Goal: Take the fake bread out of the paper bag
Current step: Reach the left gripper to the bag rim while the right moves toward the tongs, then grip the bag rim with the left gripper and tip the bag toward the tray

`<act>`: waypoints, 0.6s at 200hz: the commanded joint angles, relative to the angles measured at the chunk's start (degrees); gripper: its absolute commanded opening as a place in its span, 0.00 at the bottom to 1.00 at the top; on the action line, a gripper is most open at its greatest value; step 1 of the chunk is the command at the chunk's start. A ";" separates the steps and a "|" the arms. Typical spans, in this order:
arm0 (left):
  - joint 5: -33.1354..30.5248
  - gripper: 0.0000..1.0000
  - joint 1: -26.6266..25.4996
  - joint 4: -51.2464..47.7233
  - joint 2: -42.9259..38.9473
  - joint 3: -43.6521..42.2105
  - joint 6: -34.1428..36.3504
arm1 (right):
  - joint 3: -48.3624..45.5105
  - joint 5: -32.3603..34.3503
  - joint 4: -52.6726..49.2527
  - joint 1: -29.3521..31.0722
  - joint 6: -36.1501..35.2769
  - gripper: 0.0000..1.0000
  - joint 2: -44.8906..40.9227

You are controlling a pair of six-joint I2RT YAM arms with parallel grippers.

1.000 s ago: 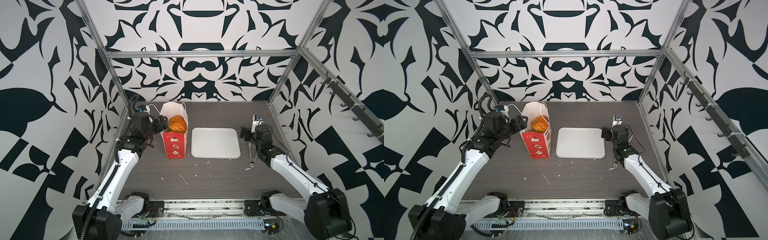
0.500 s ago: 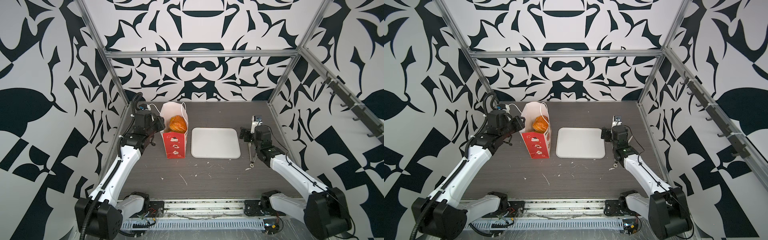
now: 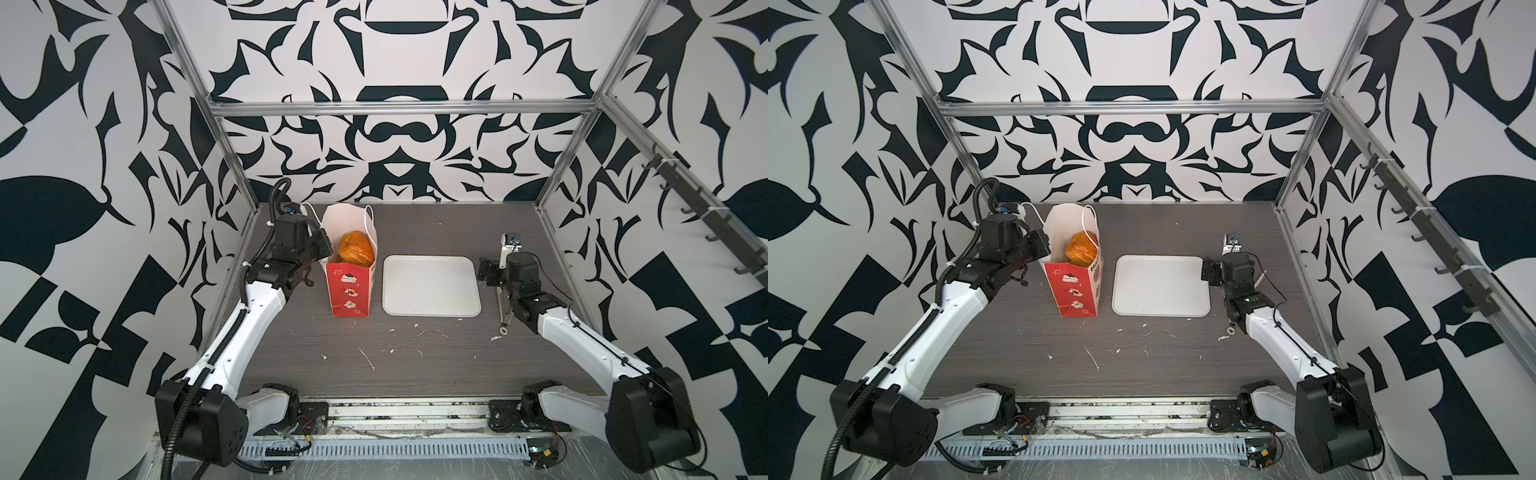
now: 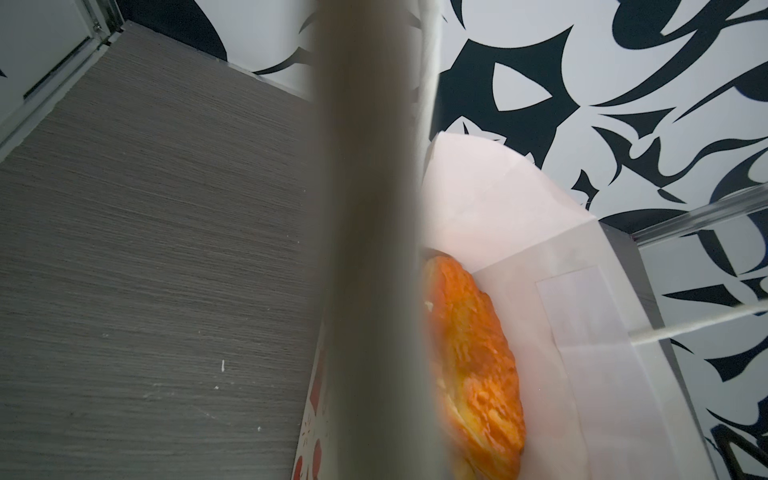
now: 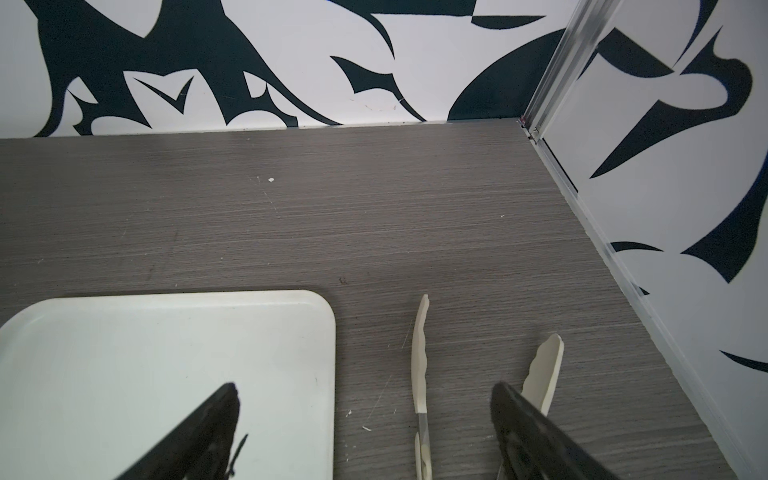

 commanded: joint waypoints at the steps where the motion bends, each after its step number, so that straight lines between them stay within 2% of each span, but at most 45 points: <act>1: -1.77 0.00 -0.07 -0.08 1.03 4.57 3.22 | 0.50 -0.32 1.26 0.32 -0.02 0.96 0.03; 19: -2.03 0.00 -0.02 -0.55 2.37 8.36 7.82 | 0.69 -0.44 1.22 0.38 -0.18 0.96 0.38; 45: -2.83 0.00 0.08 -2.74 9.21 15.99 16.49 | 0.75 -0.98 1.12 0.22 -0.18 0.96 0.95; 68: 4.47 0.00 2.34 -4.02 14.24 22.08 20.26 | 0.86 -1.13 0.91 0.25 -0.18 0.96 1.28; 106: 5.80 0.00 3.00 -3.63 21.98 28.57 30.55 | 0.51 -1.45 0.51 0.32 -0.36 0.96 1.28; 120: 9.73 0.00 4.91 -3.42 25.22 30.75 33.01 | 0.51 -1.80 0.53 0.27 -0.23 0.96 1.44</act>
